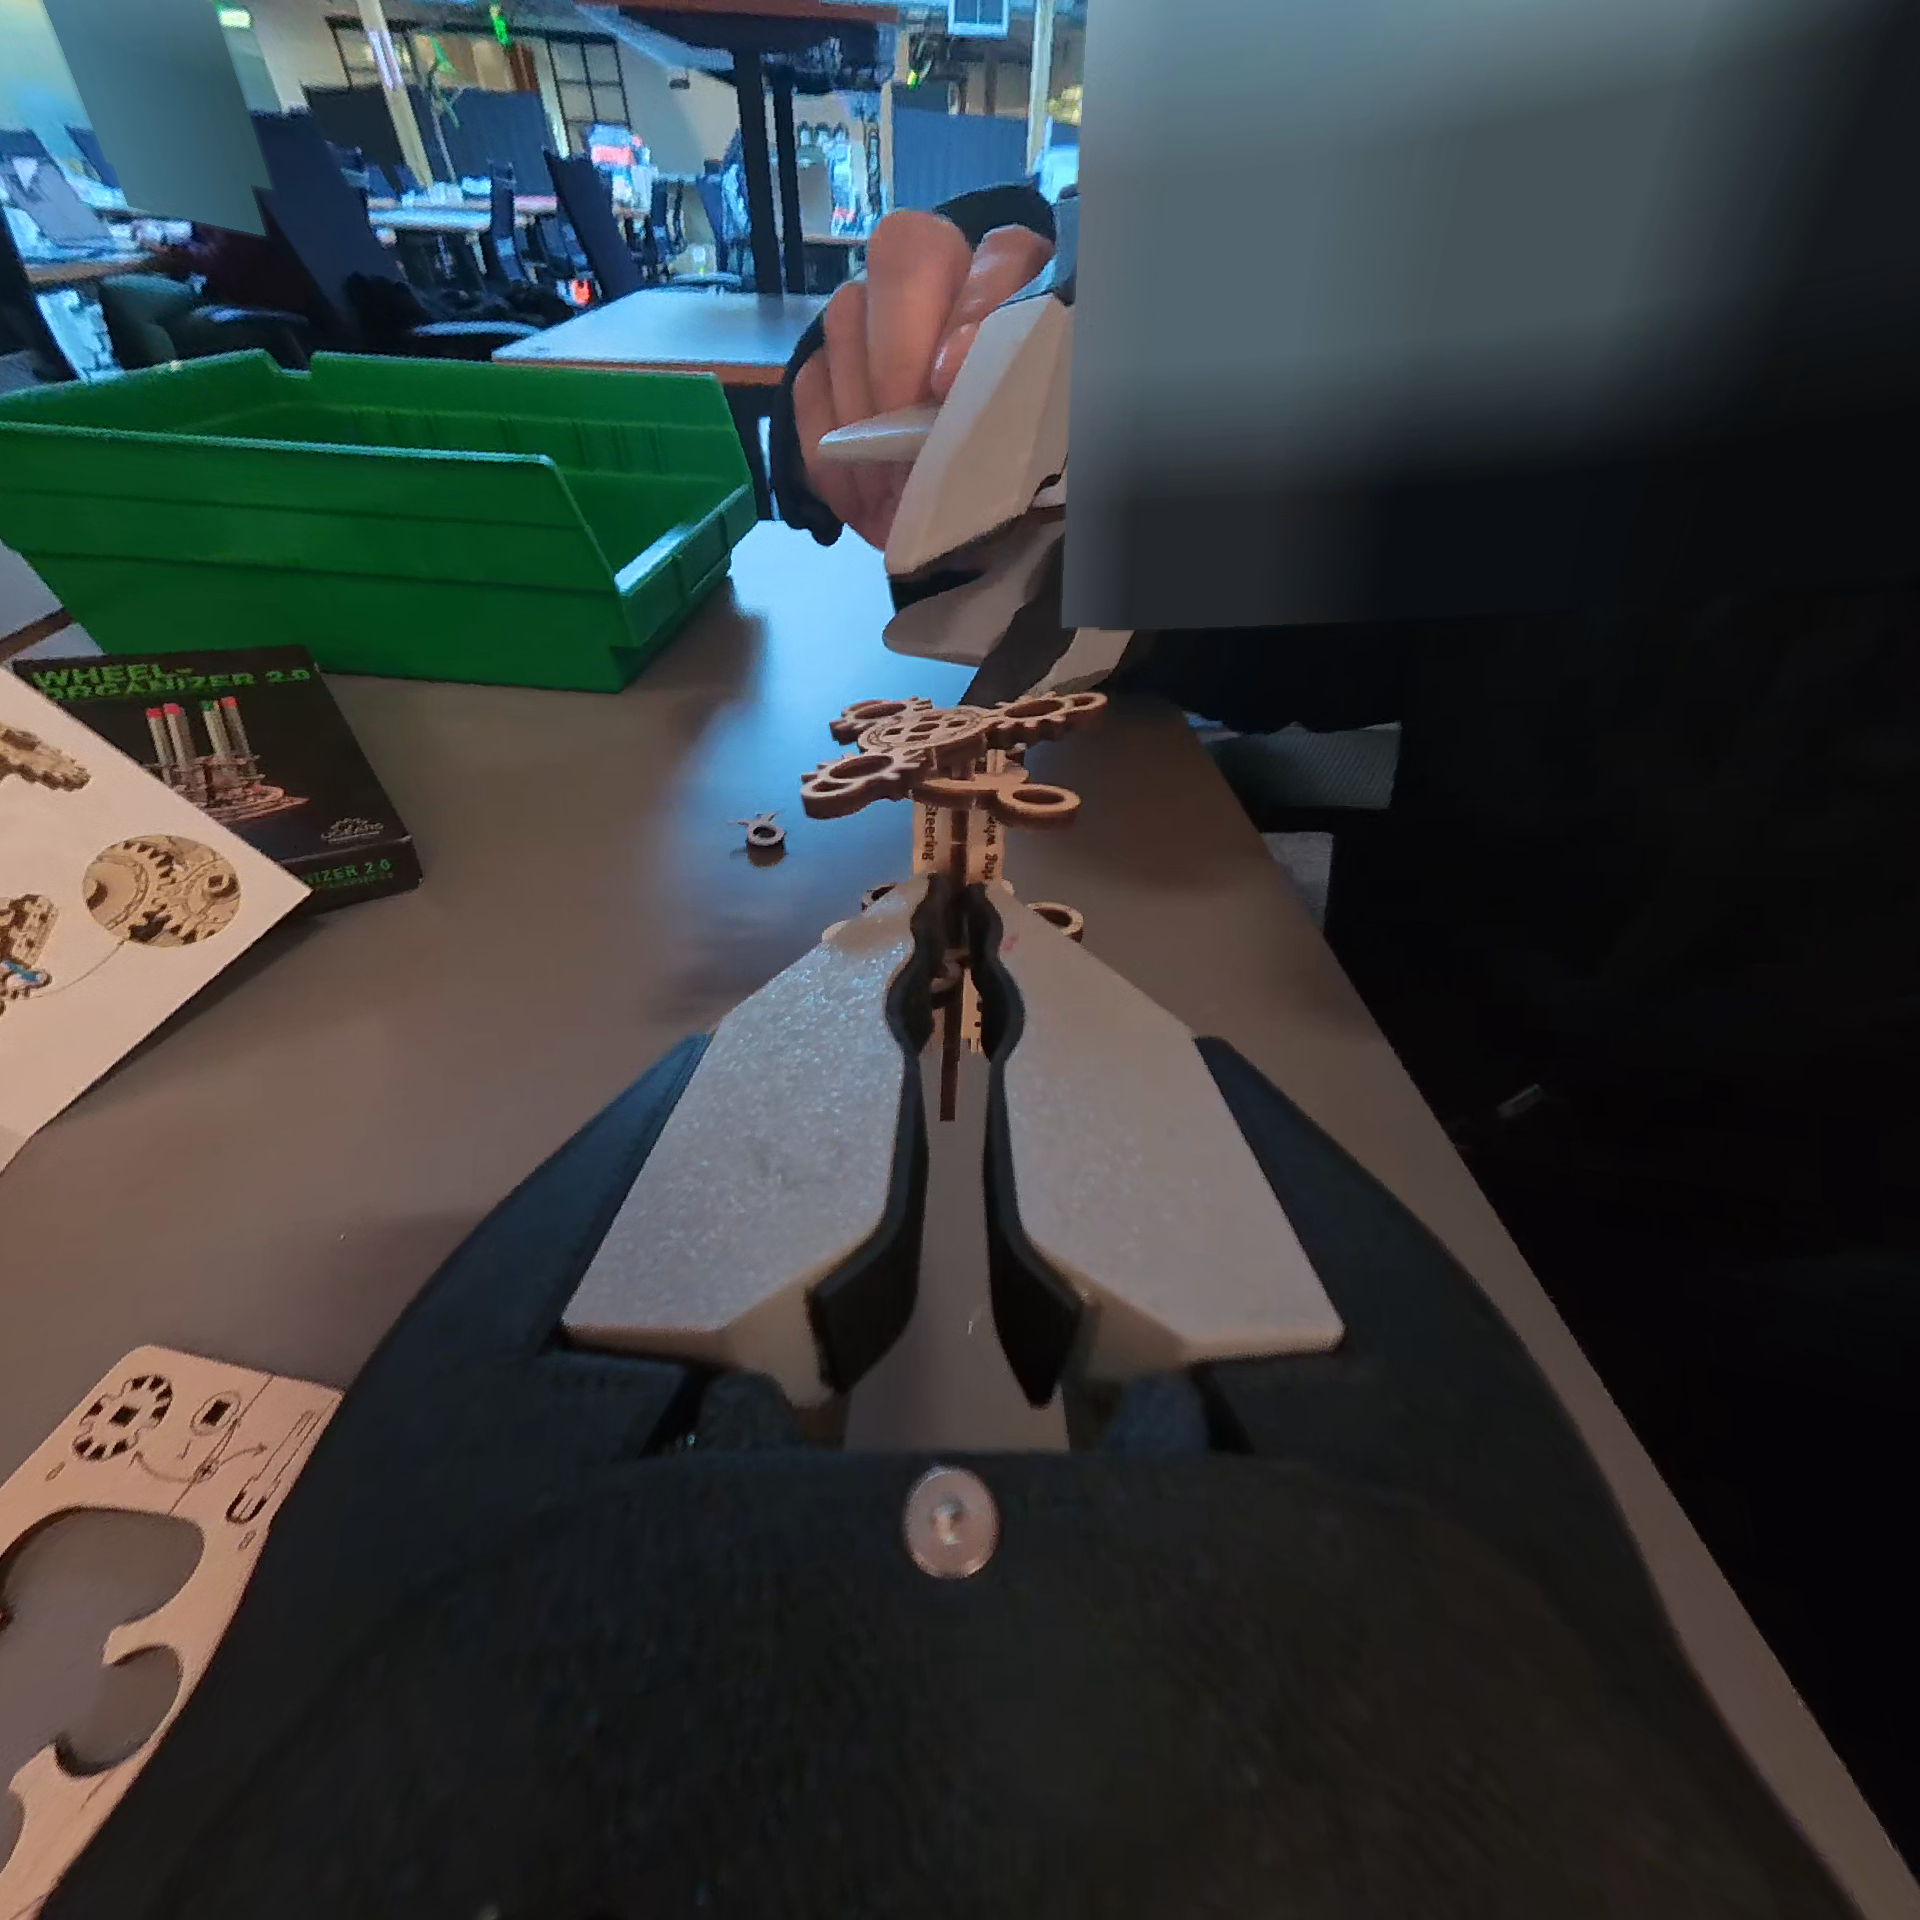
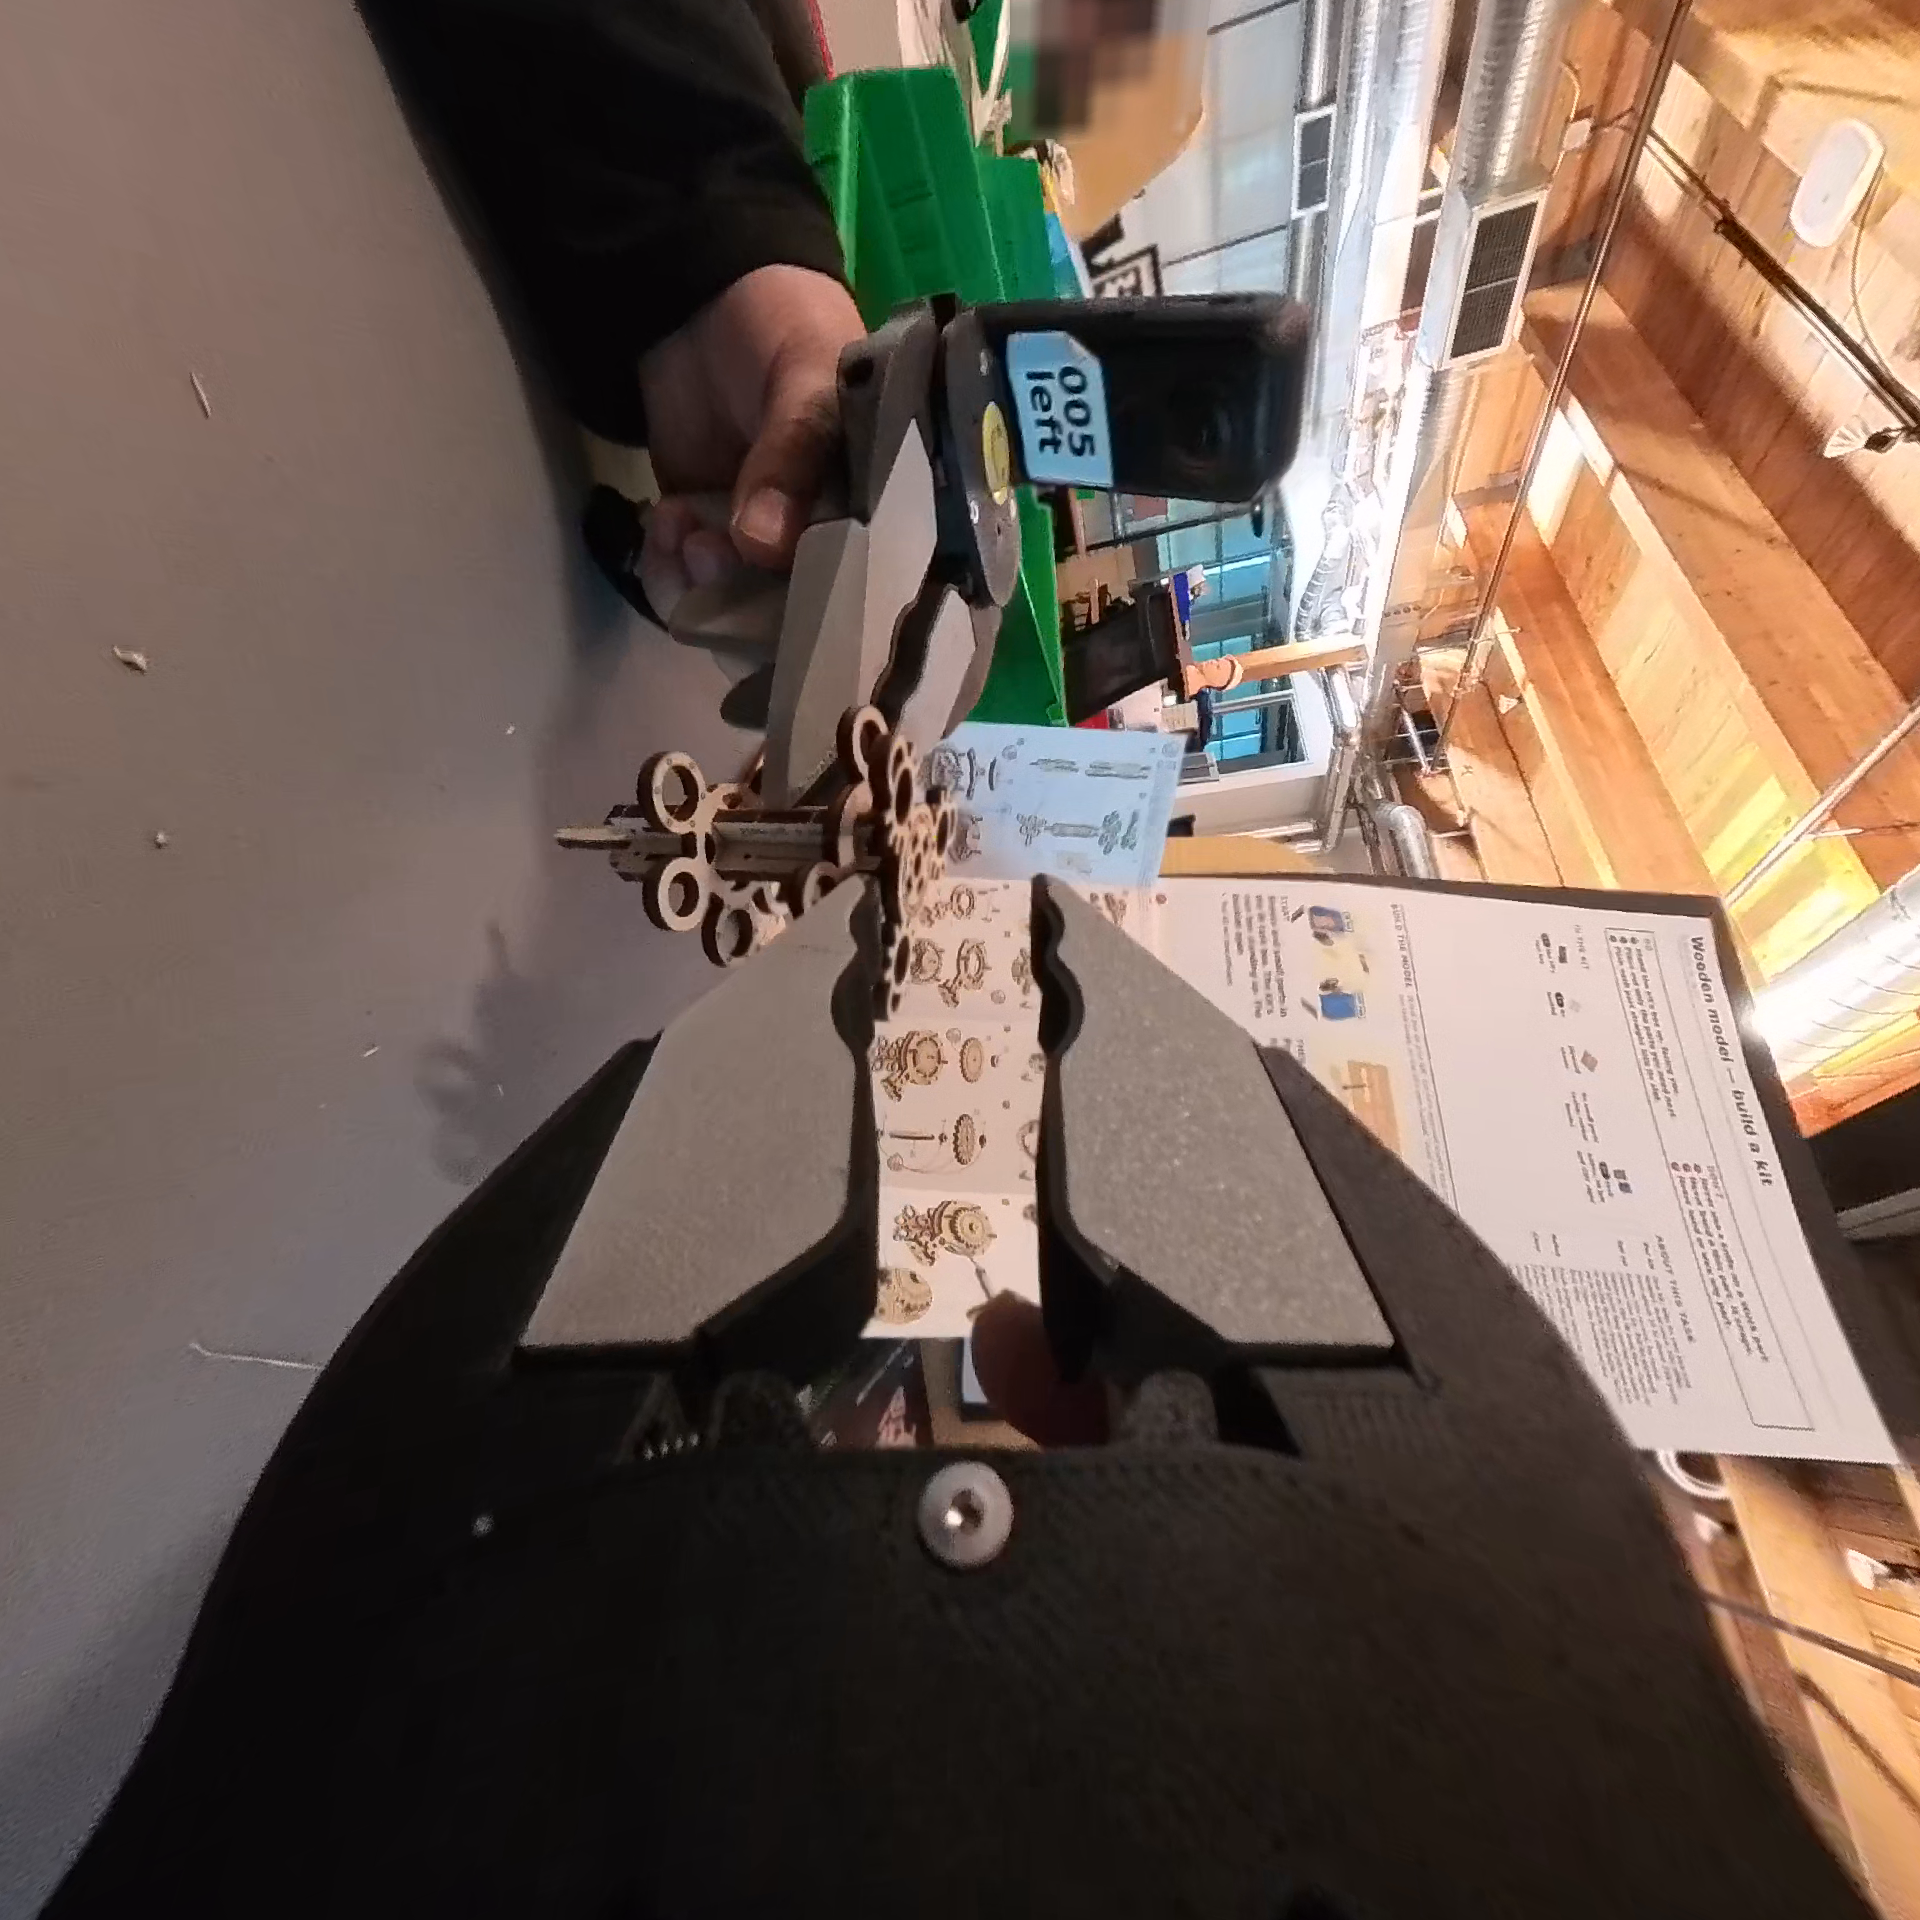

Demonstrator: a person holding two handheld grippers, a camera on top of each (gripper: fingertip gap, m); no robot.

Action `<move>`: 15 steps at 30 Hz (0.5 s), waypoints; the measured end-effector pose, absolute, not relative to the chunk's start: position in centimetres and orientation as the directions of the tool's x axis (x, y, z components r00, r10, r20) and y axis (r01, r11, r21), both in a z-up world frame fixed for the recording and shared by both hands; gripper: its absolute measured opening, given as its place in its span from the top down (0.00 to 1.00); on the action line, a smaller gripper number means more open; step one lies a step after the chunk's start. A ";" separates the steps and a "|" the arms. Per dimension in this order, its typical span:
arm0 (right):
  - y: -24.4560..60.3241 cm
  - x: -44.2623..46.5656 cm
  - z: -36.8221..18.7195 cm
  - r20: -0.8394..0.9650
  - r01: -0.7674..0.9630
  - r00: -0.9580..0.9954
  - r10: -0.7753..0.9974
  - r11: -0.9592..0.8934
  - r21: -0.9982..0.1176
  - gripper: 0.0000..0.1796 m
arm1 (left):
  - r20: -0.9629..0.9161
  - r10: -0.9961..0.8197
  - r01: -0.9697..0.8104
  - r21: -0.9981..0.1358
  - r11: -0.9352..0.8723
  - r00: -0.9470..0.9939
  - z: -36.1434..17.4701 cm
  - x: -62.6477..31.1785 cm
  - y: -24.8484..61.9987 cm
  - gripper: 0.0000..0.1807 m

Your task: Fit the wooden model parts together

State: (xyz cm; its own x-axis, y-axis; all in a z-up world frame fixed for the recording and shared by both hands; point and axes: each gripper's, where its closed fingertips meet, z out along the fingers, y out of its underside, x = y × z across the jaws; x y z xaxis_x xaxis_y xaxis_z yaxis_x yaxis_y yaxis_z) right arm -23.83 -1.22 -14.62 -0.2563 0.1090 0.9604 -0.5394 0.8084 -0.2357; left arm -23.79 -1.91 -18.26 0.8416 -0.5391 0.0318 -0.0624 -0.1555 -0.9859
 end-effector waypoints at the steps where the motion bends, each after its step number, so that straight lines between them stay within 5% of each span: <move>1: -1.3 -23.7 -14.3 0.958 -0.545 -0.261 0.117 0.801 -0.247 0.86 | 0.023 -0.542 -0.065 -0.988 -0.142 0.840 -18.1 -23.7 -1.9 1.00; 12: -0.1 -23.5 -12.8 0.897 -0.526 -0.365 0.249 0.740 -0.419 0.84 | -0.021 -0.520 -0.040 -0.999 -0.025 0.854 -16.4 -23.5 -1.8 1.00; 15: 0.9 -23.5 -12.3 0.828 -0.491 -0.447 0.339 0.681 -0.543 0.84 | -0.039 -0.505 -0.053 -0.999 -0.013 0.862 -16.3 -23.6 -1.7 1.00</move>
State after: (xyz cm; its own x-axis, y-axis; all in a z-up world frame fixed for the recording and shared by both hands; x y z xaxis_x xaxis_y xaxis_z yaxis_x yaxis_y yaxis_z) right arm -23.55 0.89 -12.28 -0.4465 0.3390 0.8281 -0.4910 0.6809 -0.5435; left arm -23.63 -1.70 -16.31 0.8620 -0.5053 -0.0392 -0.0528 -0.0127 -0.9985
